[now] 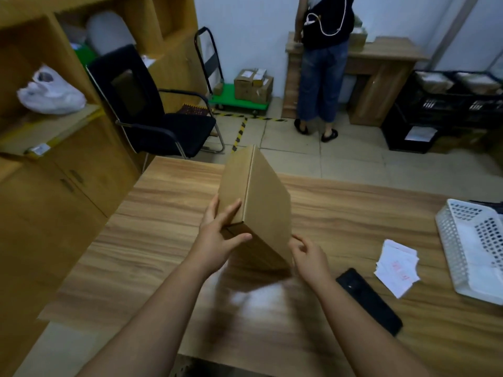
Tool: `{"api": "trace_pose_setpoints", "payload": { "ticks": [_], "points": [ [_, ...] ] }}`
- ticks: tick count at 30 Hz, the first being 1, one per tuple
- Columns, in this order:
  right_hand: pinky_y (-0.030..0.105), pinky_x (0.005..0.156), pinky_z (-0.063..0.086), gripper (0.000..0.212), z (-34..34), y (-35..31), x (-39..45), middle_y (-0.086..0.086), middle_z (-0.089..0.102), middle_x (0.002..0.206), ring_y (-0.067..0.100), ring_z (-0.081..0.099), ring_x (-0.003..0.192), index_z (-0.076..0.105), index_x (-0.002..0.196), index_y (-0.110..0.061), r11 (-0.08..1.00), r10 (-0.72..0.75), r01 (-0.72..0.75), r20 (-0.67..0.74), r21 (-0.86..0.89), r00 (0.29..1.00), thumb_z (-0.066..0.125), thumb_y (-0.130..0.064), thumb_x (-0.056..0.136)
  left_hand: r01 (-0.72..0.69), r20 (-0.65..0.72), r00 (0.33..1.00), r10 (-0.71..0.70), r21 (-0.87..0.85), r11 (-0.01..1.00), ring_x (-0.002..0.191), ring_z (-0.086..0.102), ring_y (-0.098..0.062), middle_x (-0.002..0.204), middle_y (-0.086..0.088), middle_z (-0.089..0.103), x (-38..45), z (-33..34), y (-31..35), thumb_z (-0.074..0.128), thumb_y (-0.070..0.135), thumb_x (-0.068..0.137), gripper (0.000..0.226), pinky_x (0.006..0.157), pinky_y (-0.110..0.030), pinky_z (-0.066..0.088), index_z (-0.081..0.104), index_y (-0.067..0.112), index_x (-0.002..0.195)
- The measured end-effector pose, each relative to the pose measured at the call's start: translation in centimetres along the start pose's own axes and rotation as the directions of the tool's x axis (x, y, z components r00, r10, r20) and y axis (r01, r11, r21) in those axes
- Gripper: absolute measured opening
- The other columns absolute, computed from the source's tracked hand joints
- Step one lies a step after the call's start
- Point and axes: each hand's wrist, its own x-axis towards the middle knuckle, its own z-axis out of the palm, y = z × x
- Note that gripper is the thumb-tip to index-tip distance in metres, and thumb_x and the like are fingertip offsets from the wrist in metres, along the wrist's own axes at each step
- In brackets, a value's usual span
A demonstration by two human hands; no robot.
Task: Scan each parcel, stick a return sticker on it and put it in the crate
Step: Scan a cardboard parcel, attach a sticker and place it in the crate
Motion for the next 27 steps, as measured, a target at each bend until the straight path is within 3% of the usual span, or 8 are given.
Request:
{"api": "trace_pose_setpoints", "payload": {
  "ticks": [3, 5, 10, 14, 17, 20, 23, 27],
  "points": [
    [0.026, 0.087, 0.048, 0.038, -2.9, -2.8, -0.4, -0.006, 0.056, 0.130, 0.008, 0.054, 0.113, 0.055, 0.133, -0.033, 0.978, -0.099, 0.102, -0.028, 0.181, 0.995, 0.052, -0.044, 0.097, 0.017, -0.060, 0.998, -0.022, -0.081, 0.997, 0.133, 0.033, -0.001, 0.153, 0.012, 0.021, -0.4, 2.3, 2.1, 0.083, 0.016, 0.074, 0.089, 0.106, -0.016, 0.029, 0.035, 0.038, 0.145],
    [0.034, 0.091, 0.053, 0.042, -4.0, -4.2, -0.6, -0.007, 0.057, 0.132, 0.009, 0.056, 0.115, 0.054, 0.130, -0.039, 0.949, -0.168, 0.165, -0.012, 0.267, 0.986, 0.054, -0.054, 0.090, 0.062, -0.044, 0.997, -0.071, -0.167, 0.984, 0.123, 0.044, -0.002, 0.143, 0.013, 0.036, -0.3, 3.6, 3.1, 0.084, 0.012, 0.074, 0.097, 0.099, -0.017, 0.037, 0.028, 0.027, 0.151],
    [0.032, 0.088, 0.054, 0.049, -5.4, -5.7, -0.6, -0.006, 0.050, 0.132, 0.015, 0.057, 0.115, 0.046, 0.139, -0.038, 0.956, -0.239, 0.240, -0.024, 0.168, 0.971, 0.057, -0.048, 0.092, 0.042, 0.008, 0.999, -0.042, -0.119, 0.992, 0.109, 0.055, -0.003, 0.115, 0.017, 0.060, -0.3, 5.6, 4.5, 0.075, 0.018, 0.083, 0.063, 0.091, -0.021, 0.042, 0.050, 0.030, 0.139],
    [0.039, 0.093, 0.055, 0.045, -5.1, -4.2, -0.1, -0.003, 0.049, 0.134, 0.013, 0.057, 0.115, 0.046, 0.139, -0.038, 0.938, -0.252, 0.239, 0.022, 0.251, 0.967, 0.056, -0.029, 0.097, -0.069, -0.061, 0.996, 0.071, 0.035, 0.997, 0.106, 0.055, -0.004, 0.116, 0.014, 0.058, 0.0, 5.4, 4.0, 0.080, 0.022, 0.079, 0.064, 0.092, -0.020, 0.042, 0.054, 0.027, 0.137],
    [0.039, 0.093, 0.055, 0.039, -4.9, -2.5, 0.3, 0.000, 0.054, 0.134, 0.013, 0.060, 0.110, 0.054, 0.131, -0.039, 0.951, -0.154, 0.142, 0.020, 0.273, 0.988, 0.054, -0.030, 0.092, -0.148, 0.019, 0.989, 0.147, 0.059, 0.987, 0.121, 0.053, -0.012, 0.127, 0.009, 0.056, 0.5, 5.5, 2.6, 0.084, 0.028, 0.073, 0.064, 0.105, -0.024, 0.038, 0.060, 0.018, 0.132],
    [0.047, 0.096, 0.053, 0.056, -4.8, -1.3, 0.5, 0.000, 0.053, 0.134, 0.019, 0.058, 0.115, 0.055, 0.129, -0.035, 0.972, -0.003, -0.009, 0.050, 0.236, 0.999, 0.055, -0.060, 0.079, 0.075, 0.066, 0.994, -0.090, 0.202, 0.976, 0.138, 0.036, -0.020, 0.149, 0.001, 0.040, 0.6, 6.3, -0.3, 0.078, 0.053, 0.073, 0.069, 0.115, -0.039, 0.030, 0.056, 0.030, 0.134],
    [0.045, 0.104, 0.046, 0.061, -4.5, 0.0, 0.4, -0.001, 0.047, 0.138, 0.020, 0.050, 0.124, 0.050, 0.138, -0.025, 0.994, 0.056, -0.069, 0.141, 0.084, 0.988, 0.058, -0.057, 0.087, 0.240, 0.118, 0.925, -0.362, 0.556, 0.796, 0.147, 0.015, -0.028, 0.162, 0.001, 0.011, -0.8, 6.9, -4.0, 0.056, 0.072, 0.080, 0.070, 0.119, -0.044, 0.019, 0.038, 0.047, 0.143],
    [0.033, 0.105, 0.039, 0.046, -5.6, 4.6, 0.0, 0.000, 0.047, 0.140, 0.018, 0.048, 0.125, 0.052, 0.136, -0.022, 0.989, 0.003, 0.003, 0.037, -0.150, 0.999, 0.058, -0.040, 0.094, 0.179, 0.117, 0.937, -0.330, 0.651, 0.738, 0.148, 0.005, -0.033, 0.164, 0.003, 0.003, -1.9, 7.8, -6.0, 0.045, 0.068, 0.088, 0.063, 0.117, -0.051, 0.018, 0.031, 0.047, 0.146]
  ]
}}
